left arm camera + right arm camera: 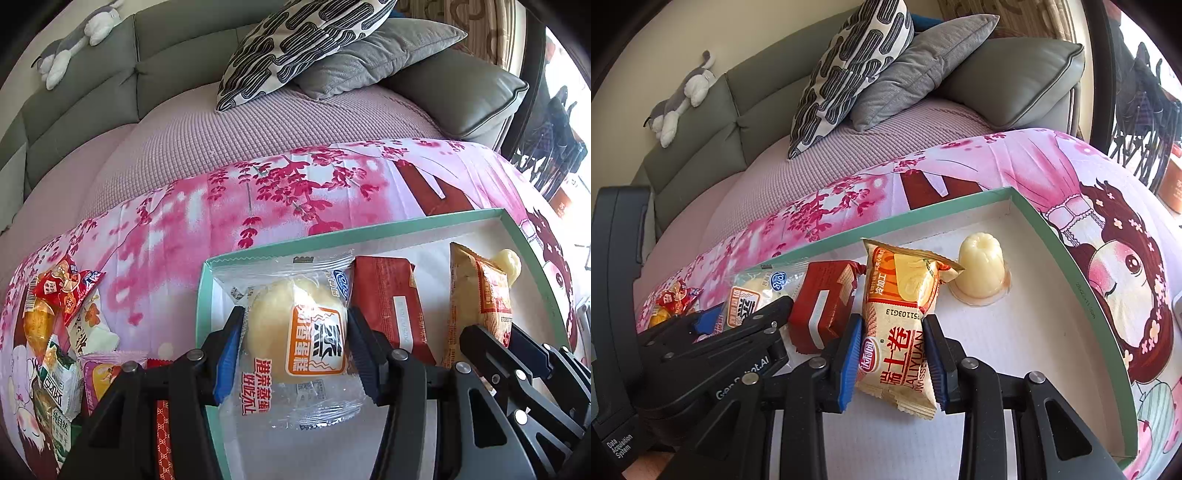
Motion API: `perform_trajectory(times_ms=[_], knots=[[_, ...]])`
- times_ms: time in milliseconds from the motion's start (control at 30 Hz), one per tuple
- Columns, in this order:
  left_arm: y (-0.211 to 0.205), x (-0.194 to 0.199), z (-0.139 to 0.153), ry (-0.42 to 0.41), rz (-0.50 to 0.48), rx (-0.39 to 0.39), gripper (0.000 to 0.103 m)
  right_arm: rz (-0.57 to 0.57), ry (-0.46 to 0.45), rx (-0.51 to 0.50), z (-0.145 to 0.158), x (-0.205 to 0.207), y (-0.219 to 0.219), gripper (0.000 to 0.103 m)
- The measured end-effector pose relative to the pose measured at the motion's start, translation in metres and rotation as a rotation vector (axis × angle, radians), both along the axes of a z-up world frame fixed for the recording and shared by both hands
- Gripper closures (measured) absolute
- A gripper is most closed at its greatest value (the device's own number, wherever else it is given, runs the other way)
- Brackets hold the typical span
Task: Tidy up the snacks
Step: 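Carry the bread roll and yellow roll pack into the tray with both grippers, then open both grippers to release the bread roll and yellow pack in the tray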
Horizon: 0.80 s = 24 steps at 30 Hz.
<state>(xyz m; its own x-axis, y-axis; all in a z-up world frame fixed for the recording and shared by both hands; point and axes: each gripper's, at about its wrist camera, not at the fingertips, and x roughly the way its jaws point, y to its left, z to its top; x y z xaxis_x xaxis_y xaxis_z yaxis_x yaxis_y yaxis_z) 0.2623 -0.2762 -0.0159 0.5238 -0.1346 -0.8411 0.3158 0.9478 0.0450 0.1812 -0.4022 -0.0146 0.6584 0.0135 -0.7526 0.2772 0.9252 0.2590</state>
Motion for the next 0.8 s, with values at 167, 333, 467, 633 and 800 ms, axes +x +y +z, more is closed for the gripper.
perform_trajectory(times_ms=[167,333,467,633,800], knots=[[0.006,-0.006,0.005,0.009,0.000,-0.007,0.043,0.009,0.018,-0.021,0.003,0.000,0.004,0.062],[0.019,-0.014,0.015,0.011,0.012,-0.039,0.036,0.010,0.025,-0.036,0.007,-0.003,0.006,0.049],[0.029,-0.026,0.027,-0.010,0.012,-0.053,0.036,0.015,0.034,-0.030,0.012,-0.007,0.007,0.049],[0.044,-0.040,0.037,-0.030,0.031,-0.064,0.034,0.019,0.056,-0.059,0.019,-0.017,0.011,0.049],[0.063,-0.054,0.034,-0.017,0.069,-0.060,0.032,0.020,0.083,-0.061,0.018,-0.025,0.016,0.049]])
